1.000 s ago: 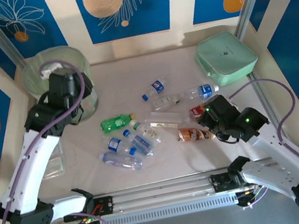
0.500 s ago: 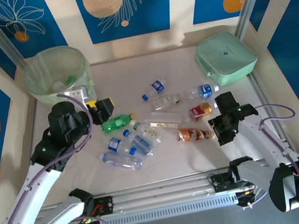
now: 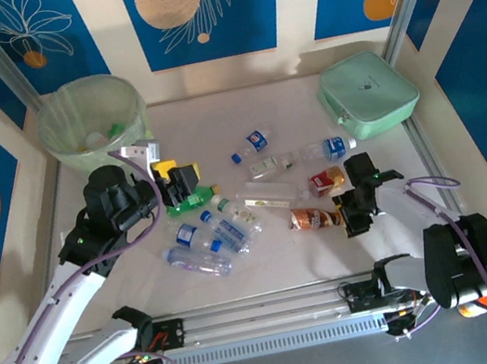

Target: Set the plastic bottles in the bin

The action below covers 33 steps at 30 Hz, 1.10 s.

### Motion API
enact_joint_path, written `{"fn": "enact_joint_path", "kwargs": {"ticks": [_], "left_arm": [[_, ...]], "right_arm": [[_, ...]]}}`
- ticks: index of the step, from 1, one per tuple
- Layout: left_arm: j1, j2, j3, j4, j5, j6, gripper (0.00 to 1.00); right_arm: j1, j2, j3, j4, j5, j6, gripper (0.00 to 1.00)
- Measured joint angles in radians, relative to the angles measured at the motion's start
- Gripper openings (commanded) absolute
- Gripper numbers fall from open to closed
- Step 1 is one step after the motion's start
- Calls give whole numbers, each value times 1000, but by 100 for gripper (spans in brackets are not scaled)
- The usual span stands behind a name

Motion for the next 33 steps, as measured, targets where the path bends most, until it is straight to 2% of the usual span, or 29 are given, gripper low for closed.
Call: {"fn": "enact_joint_path", "kwargs": {"ticks": [12, 19, 23, 27, 33], "left_arm": [[0, 9, -1, 6, 0, 1, 67], [0, 41, 1, 2, 4, 0, 70], [-23, 76, 35, -50, 7, 10, 81], [-72, 111, 65, -89, 11, 18, 94], [-194, 201, 65, -100, 42, -19, 100]], "right_arm": [[-21, 35, -6, 89, -11, -51, 30], [-28, -11, -6, 79, -23, -113, 28], [-16, -118, -5, 85, -35, -202, 26], [12, -254, -3, 95, -58, -309, 25], [118, -428, 59, 103, -74, -460, 25]]}}
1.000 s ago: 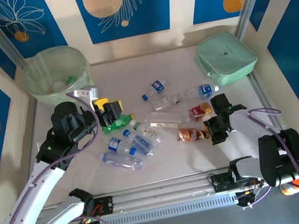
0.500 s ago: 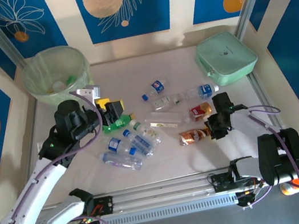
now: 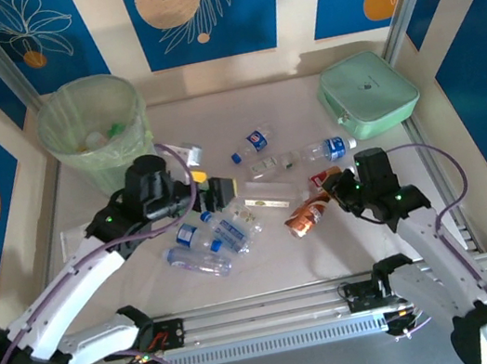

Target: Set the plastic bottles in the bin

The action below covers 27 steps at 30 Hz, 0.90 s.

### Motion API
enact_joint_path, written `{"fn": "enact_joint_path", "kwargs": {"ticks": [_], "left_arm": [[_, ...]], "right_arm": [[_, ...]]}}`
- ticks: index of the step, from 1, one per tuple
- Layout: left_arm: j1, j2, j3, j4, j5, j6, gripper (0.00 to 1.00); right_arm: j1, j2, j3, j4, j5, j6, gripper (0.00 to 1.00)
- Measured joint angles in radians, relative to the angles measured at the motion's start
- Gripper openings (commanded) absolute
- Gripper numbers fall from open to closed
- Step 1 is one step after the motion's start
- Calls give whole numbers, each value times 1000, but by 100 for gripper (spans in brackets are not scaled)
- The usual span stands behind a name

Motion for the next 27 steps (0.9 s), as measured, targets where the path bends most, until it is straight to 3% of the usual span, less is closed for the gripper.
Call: {"fn": "enact_joint_path", "kwargs": {"ticks": [10, 19, 27], "left_arm": [[-168, 201, 13, -6, 77, -19, 99], [-218, 230, 11, 122, 194, -77, 100], [-220, 259, 10, 225, 266, -124, 89]], "right_arm": [[264, -44, 187, 36, 57, -170, 22], [281, -48, 189, 90, 47, -153, 19], [317, -56, 163, 125, 20, -146, 18]]}}
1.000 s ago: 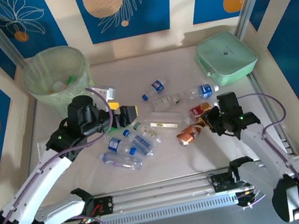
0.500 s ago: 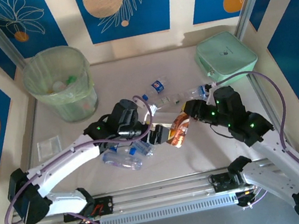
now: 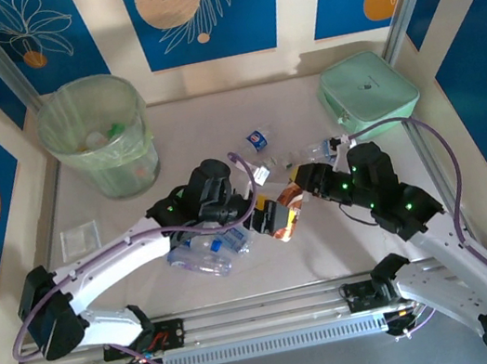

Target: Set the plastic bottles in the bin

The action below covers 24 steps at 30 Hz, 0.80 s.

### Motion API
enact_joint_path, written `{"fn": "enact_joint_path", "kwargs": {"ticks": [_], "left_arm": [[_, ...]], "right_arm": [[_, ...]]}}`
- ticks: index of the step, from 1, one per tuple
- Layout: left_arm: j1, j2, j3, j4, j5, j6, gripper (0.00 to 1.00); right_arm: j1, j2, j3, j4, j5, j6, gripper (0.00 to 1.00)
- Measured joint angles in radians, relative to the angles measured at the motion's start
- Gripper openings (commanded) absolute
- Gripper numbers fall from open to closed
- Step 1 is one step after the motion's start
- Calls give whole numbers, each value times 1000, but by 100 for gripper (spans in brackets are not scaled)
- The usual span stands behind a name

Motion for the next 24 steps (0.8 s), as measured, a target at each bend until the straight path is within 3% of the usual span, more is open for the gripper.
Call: {"fn": "enact_joint_path", "kwargs": {"ticks": [4, 9, 12, 13, 15, 17, 19, 24], "left_arm": [[-3, 31, 0, 10, 14, -10, 79], [-10, 48, 13, 5, 40, -10, 57], [-11, 53, 29, -24, 45, -7, 52], [-11, 55, 33, -29, 45, -7, 52], [-11, 55, 39, -40, 45, -7, 51], [-11, 55, 41, -39, 44, -7, 51], [-11, 55, 43, -40, 40, -7, 50], [7, 53, 62, -80, -29, -5, 45]], "right_arm": [[19, 2, 0, 22, -18, 0, 17], [49, 16, 0, 30, -12, -11, 16], [65, 16, 0, 30, 10, -19, 18], [66, 16, 0, 30, 14, -19, 26], [72, 16, 1, 29, 22, -23, 61], [77, 16, 3, 26, 29, -26, 81], [82, 16, 9, 16, 38, -34, 88], [84, 12, 50, -46, 101, -46, 89]]}}
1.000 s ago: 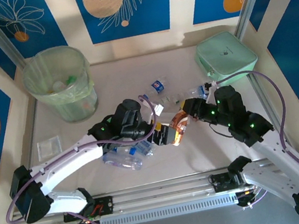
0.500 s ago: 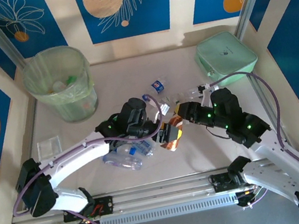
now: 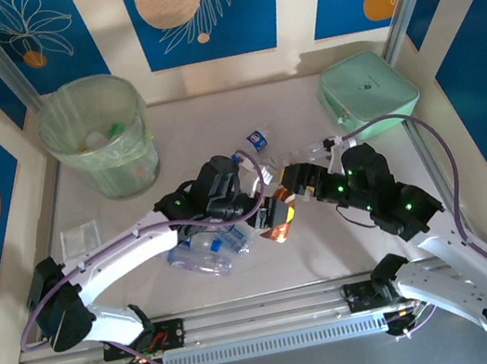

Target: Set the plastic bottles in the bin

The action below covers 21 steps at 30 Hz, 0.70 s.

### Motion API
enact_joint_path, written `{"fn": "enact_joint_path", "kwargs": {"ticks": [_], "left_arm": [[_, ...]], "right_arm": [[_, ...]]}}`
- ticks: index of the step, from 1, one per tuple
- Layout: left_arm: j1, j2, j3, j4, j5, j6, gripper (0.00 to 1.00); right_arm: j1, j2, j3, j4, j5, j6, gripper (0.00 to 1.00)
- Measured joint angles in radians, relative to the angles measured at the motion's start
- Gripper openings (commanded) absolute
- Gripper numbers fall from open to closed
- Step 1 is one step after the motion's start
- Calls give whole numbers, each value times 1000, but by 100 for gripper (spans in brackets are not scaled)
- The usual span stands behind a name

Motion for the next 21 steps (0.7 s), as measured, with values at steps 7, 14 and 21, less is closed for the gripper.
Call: {"fn": "enact_joint_path", "kwargs": {"ticks": [7, 14, 21], "left_arm": [[172, -67, 1, -41, -116, -35, 39], [368, -111, 165, -154, -299, -146, 37], [565, -29, 502, -335, -479, -329, 35]], "right_arm": [[0, -100, 64, -72, 118, -85, 88], [-1, -154, 58, -92, 158, -119, 88], [-3, -141, 22, -97, 158, -120, 88]]}}
